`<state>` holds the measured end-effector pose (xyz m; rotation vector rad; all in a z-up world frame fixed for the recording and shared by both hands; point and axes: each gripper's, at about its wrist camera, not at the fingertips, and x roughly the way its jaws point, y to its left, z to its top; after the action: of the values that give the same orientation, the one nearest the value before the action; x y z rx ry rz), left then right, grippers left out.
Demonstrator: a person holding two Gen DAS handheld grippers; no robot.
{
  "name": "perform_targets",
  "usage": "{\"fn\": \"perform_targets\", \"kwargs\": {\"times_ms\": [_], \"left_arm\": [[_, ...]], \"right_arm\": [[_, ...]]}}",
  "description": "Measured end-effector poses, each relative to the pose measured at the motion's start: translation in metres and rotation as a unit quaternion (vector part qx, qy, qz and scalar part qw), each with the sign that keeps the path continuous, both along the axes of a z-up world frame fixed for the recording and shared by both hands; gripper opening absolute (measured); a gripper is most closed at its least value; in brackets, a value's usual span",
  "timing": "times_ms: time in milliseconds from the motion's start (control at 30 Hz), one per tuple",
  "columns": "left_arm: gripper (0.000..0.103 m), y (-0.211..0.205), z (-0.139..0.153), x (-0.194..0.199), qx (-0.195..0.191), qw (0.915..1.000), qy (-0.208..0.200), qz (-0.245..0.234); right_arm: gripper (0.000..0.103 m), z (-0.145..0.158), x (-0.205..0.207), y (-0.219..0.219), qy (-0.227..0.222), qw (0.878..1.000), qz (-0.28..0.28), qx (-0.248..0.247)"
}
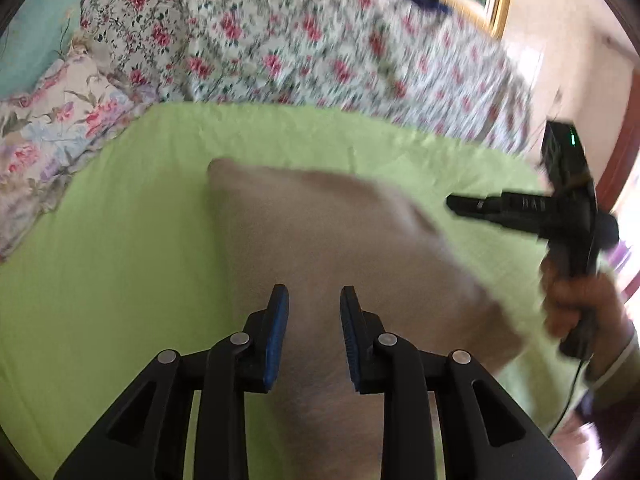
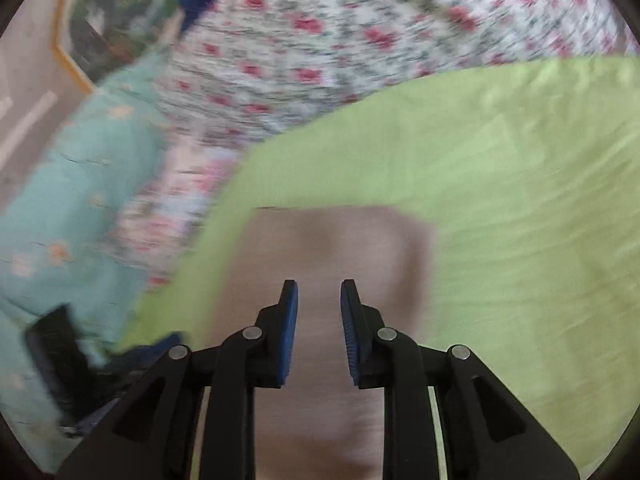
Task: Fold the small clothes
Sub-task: 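Smooth the folded sweater bundle with both grippers and withdraw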
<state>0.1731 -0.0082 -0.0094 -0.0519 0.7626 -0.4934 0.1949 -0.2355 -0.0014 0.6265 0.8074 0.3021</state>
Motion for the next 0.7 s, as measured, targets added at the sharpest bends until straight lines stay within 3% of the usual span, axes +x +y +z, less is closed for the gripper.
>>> {"fn": "perform_targets", "kwargs": {"times_ms": [67,133,167,233,300,500,700], "left_arm": [[0.026,0.001,0.006,0.001,-0.029,0.9995,-0.002,-0.013],[0.026,-0.001,0.003,0.003,-0.04,0.9989,0.007,-0.024],[0.026,-0.003,-0.004,0.006,-0.032,0.999,0.018,-0.026],[0.023,-0.009,-0.025,0.015,0.003,0.9988,0.047,-0.015],[0.024,-0.011,-0.042,0.018,0.008,0.9987,0.049,-0.011],[0.022,-0.016,-0.041,0.018,0.002,0.9988,0.049,-0.004],[0.022,0.003,-0.021,-0.019,-0.018,0.9989,0.036,-0.024]], "right_arm": [[0.024,-0.011,0.005,0.019,0.013,0.999,0.021,0.035],[0.024,-0.031,0.014,0.033,0.039,0.999,0.019,0.001],[0.02,-0.046,0.019,0.034,0.058,0.998,0.01,-0.024],[0.0,-0.066,0.024,0.027,0.064,0.997,0.0,-0.031],[0.0,-0.074,0.026,0.018,0.063,0.997,-0.005,-0.035],[0.004,-0.053,0.015,0.017,0.064,0.996,0.003,-0.056],[0.004,-0.018,-0.06,0.044,0.027,0.993,0.073,-0.09]]}}
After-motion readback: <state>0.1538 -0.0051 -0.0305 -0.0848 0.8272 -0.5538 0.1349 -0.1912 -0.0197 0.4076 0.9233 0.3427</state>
